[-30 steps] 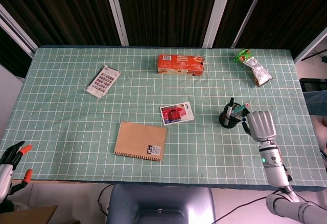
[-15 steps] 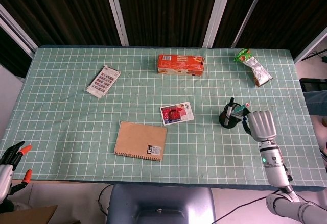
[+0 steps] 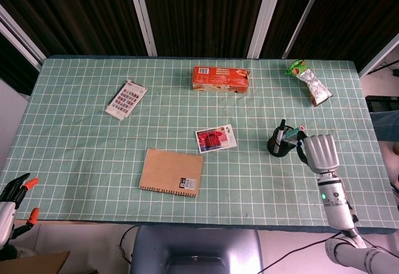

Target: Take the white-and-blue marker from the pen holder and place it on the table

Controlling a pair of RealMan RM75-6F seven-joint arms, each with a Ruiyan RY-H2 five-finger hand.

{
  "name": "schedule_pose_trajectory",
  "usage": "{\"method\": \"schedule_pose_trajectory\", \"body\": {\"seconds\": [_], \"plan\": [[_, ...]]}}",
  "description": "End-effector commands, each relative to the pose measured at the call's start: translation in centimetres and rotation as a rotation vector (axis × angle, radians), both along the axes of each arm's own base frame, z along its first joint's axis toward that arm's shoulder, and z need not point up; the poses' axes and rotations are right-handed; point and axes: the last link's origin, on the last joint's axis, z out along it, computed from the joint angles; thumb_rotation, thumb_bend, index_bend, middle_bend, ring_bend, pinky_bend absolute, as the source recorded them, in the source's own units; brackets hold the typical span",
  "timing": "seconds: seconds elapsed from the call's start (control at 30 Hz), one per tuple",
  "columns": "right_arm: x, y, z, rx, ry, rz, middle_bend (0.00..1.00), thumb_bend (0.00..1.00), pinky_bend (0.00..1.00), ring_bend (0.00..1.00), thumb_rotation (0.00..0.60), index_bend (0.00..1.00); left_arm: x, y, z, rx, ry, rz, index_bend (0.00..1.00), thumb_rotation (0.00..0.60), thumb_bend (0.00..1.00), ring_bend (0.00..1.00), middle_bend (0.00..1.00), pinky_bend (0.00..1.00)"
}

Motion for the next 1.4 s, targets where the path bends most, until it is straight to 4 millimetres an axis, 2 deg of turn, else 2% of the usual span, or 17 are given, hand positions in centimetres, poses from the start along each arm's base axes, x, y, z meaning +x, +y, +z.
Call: {"method": "schedule_pose_trajectory", "body": {"seconds": [0.03,0.2,0.47,0.7,0.73,0.8,0.93,1.13,1.4], "plan": [[0.8,0.6,0.7,-0.032,-0.013,0.038,1.00,0.99,1.00,1.00,0.600,0.83,0.0,0.0,0.0,0.000,0.000,0.001,0.19,0.600,0.44,0.08,0.05,0.37],[2.8,2.5,1.8,-0.060,-0.040,0.103,1.00,1.00,1.00,1.00,0.600,0.85,0.0,0.0,0.0,-0.002,0.000,0.001,0.19,0.600,0.44,0.08,0.05,0.37],[7.7,6.5,3.4,-0.064,-0.113,0.270,1.00,1.00,1.00,1.00,0.600,0.85,0.1,0.0,-0.1,-0.004,0.002,-0.001,0.19,0.600,0.44,0.08,0.05,0.37],[8.7,7.2,2.8,-0.001,-0.148,0.328,1.00,1.00,1.00,1.00,0.600,0.85,0.1,-0.1,-0.1,-0.004,0.002,-0.002,0.19,0.600,0.44,0.08,0.05,0.37],[8.5,6.8,1.4,0.066,-0.145,0.332,1.00,1.00,1.00,1.00,0.600,0.85,0.1,-0.1,-0.1,-0.002,0.001,-0.003,0.19,0.600,0.44,0.08,0.05,0.37],[7.6,5.9,0.0,0.117,-0.163,0.322,1.00,1.00,1.00,1.00,0.600,0.85,0.1,-0.1,-0.1,-0.002,0.000,-0.003,0.19,0.600,0.44,0.08,0.05,0.37],[6.2,4.5,-1.9,0.192,-0.180,0.259,1.00,1.00,1.00,1.00,0.600,0.85,0.1,0.0,0.0,-0.004,-0.001,-0.004,0.19,0.600,0.44,0.08,0.05,0.37],[5.7,2.9,-3.9,0.183,-0.013,0.230,1.00,1.00,1.00,1.00,0.600,0.85,0.1,0.0,-0.1,-0.009,-0.001,-0.003,0.19,0.600,0.44,0.08,0.05,0.37],[5.7,1.6,-5.6,0.118,0.197,0.189,1.00,1.00,1.00,1.00,0.600,0.85,0.1,0.0,0.0,-0.005,-0.001,-0.005,0.19,0.600,0.44,0.08,0.05,0.37]]}}
